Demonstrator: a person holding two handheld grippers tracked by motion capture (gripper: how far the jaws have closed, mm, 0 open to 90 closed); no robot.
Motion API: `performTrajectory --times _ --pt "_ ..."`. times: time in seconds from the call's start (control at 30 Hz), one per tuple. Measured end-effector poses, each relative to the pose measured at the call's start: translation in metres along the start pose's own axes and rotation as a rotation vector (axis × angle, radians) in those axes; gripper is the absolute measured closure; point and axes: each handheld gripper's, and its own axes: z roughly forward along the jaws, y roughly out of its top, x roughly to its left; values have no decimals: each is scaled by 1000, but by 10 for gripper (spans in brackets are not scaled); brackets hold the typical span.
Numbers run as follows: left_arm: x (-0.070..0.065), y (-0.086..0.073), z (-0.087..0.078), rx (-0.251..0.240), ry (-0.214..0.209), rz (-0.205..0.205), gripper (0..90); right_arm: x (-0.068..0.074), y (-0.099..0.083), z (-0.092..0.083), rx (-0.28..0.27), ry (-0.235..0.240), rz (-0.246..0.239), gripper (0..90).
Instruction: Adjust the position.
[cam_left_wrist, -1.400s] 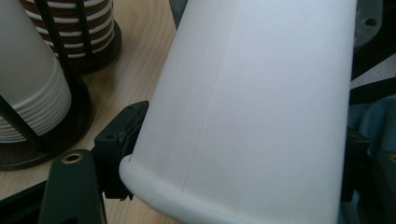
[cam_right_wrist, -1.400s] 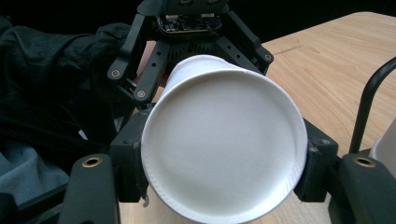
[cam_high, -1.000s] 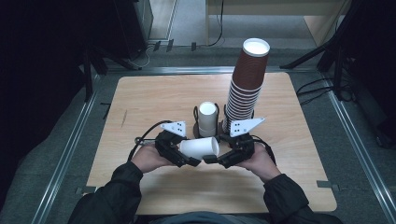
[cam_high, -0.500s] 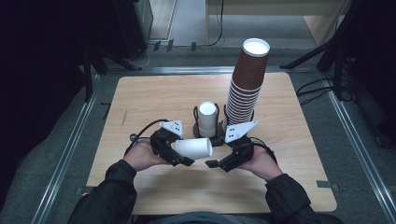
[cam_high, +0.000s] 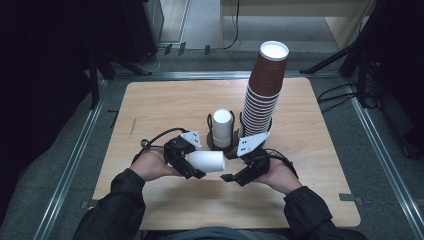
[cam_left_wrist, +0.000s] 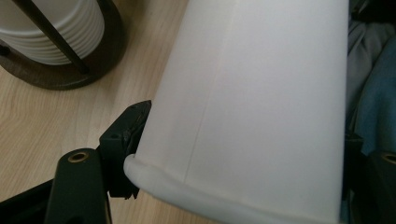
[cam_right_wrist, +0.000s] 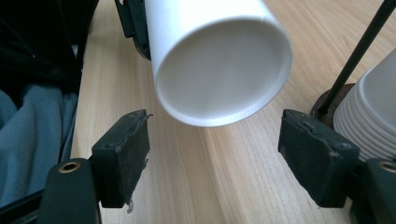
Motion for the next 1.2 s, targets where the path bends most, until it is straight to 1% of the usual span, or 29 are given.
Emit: performTrajectory --times 0.03,0.13,0.17,0.2,0.27,0.3,0.4,0.47,0.5,0.53,0.6,0.77,0.9,0.97,1.07,1.13,1.2 --pt "0 1 1 19 6 8 263 0 0 1 3 -4 -8 248" --pt "-2 5 5 54 15 20 263 1 0 2 19 -1 -8 247" --pt "-4 6 6 63 27 27 263 0 0 3 15 -8 -21 247" --pt "-4 7 8 76 40 37 263 1 0 3 23 -2 -12 247" --pt "-5 8 10 97 53 45 263 2 0 4 27 -7 -22 248" --pt "-5 9 11 101 47 46 264 1 0 5 25 -17 -35 248" --pt "-6 9 14 114 44 44 263 3 1 6 38 -19 -30 247" --pt "-7 10 16 124 37 47 263 2 1 6 35 -28 -46 247" --pt "-7 10 17 126 39 50 264 3 2 7 43 -23 -38 247" --pt "-7 11 18 131 36 55 263 3 3 8 38 -28 -47 248" --pt "-10 11 19 135 39 58 263 4 4 10 43 -24 -54 248" --pt "-12 13 22 143 33 68 263 8 6 17 72 -6 -91 273" --pt "-14 14 25 147 22 77 263 10 7 22 84 0 -97 281" --pt "-15 14 25 143 25 85 262 10 7 23 87 5 -108 284" --pt "-16 15 27 140 20 88 262 11 8 25 96 13 -105 313" --pt "-17 15 28 146 17 93 262 12 8 26 103 13 -109 336" --pt "-17 15 28 144 11 90 259 12 8 26 102 25 -95 344"
